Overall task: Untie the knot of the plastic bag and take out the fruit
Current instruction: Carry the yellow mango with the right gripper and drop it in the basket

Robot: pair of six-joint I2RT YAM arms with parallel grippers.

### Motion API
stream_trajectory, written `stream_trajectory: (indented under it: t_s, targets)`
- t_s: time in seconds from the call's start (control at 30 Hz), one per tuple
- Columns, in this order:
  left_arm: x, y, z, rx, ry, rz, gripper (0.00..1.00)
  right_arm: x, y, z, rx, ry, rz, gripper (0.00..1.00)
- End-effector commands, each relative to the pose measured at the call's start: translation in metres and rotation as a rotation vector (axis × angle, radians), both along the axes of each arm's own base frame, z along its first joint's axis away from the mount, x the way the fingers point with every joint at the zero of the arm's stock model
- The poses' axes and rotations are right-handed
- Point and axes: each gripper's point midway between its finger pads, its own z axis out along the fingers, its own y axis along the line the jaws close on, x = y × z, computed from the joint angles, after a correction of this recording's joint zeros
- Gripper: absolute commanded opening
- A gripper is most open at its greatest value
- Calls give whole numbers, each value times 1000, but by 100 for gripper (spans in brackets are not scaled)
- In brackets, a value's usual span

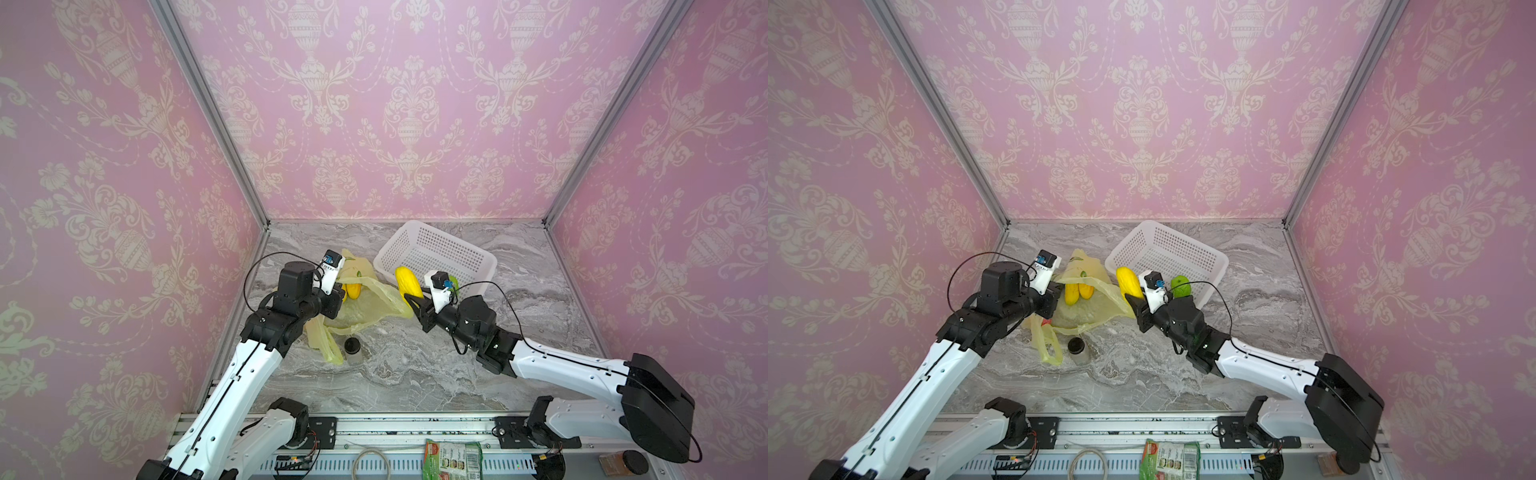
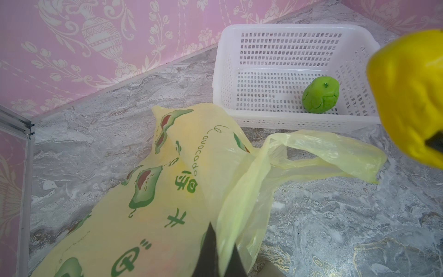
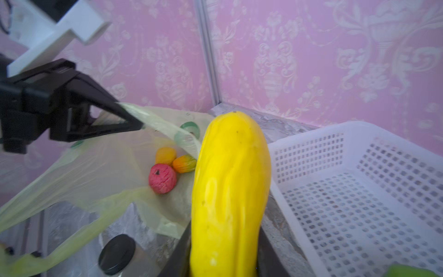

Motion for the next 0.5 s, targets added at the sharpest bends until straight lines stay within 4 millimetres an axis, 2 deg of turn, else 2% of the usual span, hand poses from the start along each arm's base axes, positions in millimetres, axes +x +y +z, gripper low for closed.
stream_trajectory:
  t_s: [0.0, 0.13, 0.23, 0.33, 0.47]
  targets:
    - [-4, -6, 0, -45, 23, -23, 0, 36, -53, -11, 69, 89, -224, 1]
    - [-4, -6, 0, -38, 22, -27, 1, 77, -97, -50, 23, 282, -418, 1]
    - [-5, -6, 0, -37, 21, -29, 1, 106, -113, -86, -21, 452, -471, 0]
    - [-5, -6, 0, -36, 18, -30, 1, 128, -98, -112, -21, 578, -369, 0]
    - [-5, -5, 0, -28, 16, -29, 1, 143, -75, -140, -29, 655, -287, 3]
